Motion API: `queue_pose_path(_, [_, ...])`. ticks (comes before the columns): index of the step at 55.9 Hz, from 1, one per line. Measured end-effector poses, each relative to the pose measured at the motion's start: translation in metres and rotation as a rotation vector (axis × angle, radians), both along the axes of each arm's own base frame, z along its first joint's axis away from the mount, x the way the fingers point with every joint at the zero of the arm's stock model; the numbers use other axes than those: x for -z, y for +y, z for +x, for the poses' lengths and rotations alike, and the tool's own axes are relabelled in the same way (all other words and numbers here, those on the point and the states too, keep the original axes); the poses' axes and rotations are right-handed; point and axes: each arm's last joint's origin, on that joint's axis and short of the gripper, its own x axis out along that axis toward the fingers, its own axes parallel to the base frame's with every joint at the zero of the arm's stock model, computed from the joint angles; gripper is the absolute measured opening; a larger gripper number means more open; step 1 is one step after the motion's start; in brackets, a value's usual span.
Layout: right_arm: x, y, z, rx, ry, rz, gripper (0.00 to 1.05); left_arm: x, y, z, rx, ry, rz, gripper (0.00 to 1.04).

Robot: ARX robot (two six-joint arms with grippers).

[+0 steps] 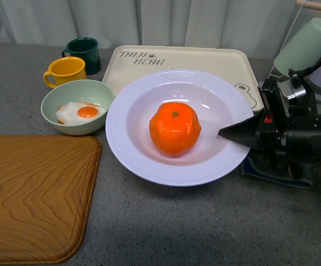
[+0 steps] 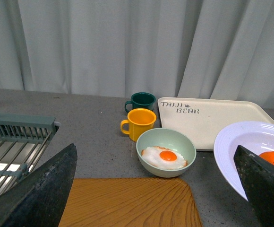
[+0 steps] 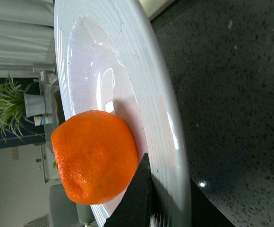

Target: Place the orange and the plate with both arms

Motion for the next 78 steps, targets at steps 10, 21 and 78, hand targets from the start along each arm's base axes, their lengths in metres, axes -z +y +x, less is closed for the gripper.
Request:
queue_pose_path(10, [-0.001,-0.003,0.028,0.036,-0.015,0.026,0.04,0.0,0.0,0.0,0.0,0.0,0.0,0.98])
queue_pose_path(21, [0.005,-0.003,0.071,0.068,-0.005,0.043,0.04,0.0,0.0,0.0,0.0,0.0,0.0,0.98])
queue_pose_path(78, [0.021,0.008,0.194,0.103,0.057,-0.169,0.38,0.0,0.0,0.0,0.0,0.0,0.0,0.98])
